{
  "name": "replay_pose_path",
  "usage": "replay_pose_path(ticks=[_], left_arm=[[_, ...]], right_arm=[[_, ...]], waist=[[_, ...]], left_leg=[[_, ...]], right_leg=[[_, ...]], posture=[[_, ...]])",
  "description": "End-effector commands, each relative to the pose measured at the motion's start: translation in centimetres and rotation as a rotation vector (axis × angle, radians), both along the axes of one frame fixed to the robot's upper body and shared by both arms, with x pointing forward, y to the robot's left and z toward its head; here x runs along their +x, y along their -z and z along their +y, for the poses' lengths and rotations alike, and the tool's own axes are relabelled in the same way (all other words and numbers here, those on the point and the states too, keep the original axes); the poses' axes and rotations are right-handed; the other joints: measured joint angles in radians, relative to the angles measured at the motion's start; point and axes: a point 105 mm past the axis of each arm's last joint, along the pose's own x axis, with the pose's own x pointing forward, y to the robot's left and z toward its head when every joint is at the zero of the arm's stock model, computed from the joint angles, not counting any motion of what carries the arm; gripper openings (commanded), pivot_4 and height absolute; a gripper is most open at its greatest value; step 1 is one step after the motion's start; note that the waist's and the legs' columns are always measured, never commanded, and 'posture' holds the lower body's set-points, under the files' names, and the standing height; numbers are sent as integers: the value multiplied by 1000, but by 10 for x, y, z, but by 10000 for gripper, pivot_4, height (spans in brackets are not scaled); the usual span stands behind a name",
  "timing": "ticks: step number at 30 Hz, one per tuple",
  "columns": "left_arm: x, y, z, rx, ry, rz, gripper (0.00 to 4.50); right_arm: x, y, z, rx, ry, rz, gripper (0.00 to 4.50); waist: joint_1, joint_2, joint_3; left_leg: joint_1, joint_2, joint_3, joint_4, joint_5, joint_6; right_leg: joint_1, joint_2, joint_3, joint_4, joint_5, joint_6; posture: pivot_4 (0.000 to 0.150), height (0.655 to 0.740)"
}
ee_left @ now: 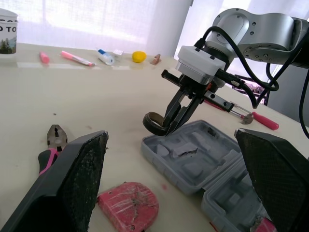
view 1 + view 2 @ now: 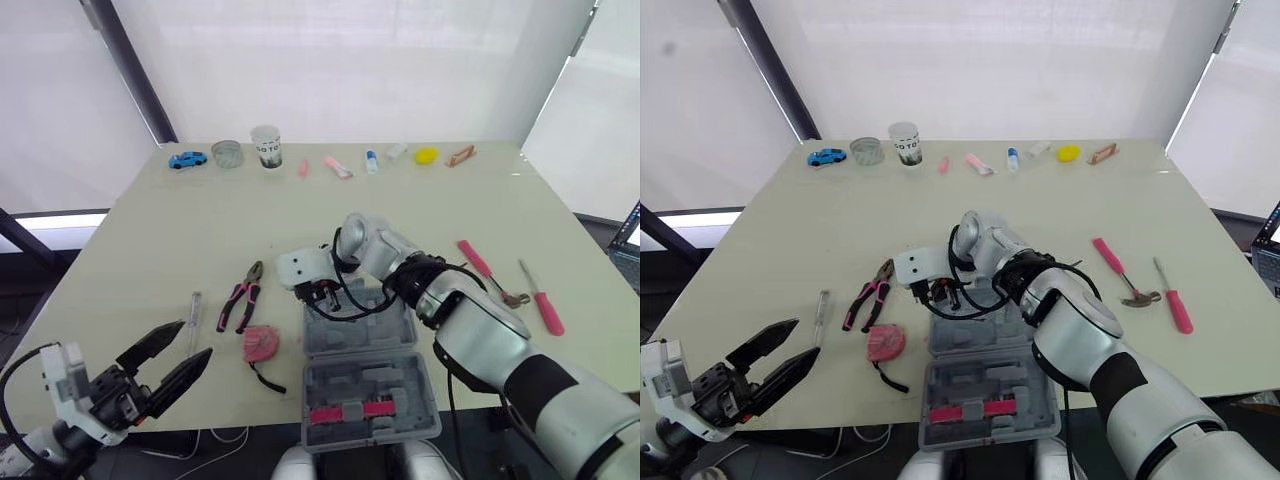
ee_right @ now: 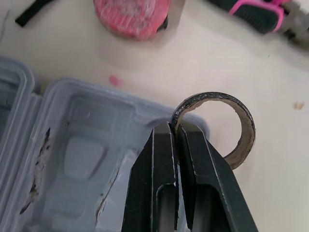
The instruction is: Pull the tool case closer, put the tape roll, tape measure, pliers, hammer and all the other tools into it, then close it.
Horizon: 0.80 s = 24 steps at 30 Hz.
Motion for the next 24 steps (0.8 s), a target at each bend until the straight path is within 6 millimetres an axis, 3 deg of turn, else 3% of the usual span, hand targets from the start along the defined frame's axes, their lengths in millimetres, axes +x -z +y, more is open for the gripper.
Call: replay_pose_path(ticks=[1,11,24], left_arm=[[0,-8,-4,30,12,-35,45000],[10,-9,-8,42,49,-36,45000],[4,-2,-2,48,56,-21,45000]], right_arm=[[-4,-1,5,14,-20,12,690],[-2,13,-1,1,26,41,690],[-2,21,-2,12,57,57,690]], waist=[[-1,0,0],[-2,0,0],[-16,0,0]], left_leg=[[0,0,0,0,0,0],[-1,-1,0,0,0,0],[-7,-1,-1,1,0,-1]], right_leg=[[0,0,0,0,0,0],[-1,1,0,0,0,0],[-6,1,-1,1,1,1]], posture=[[1500,7400],[1500,7400],[1500,7400]])
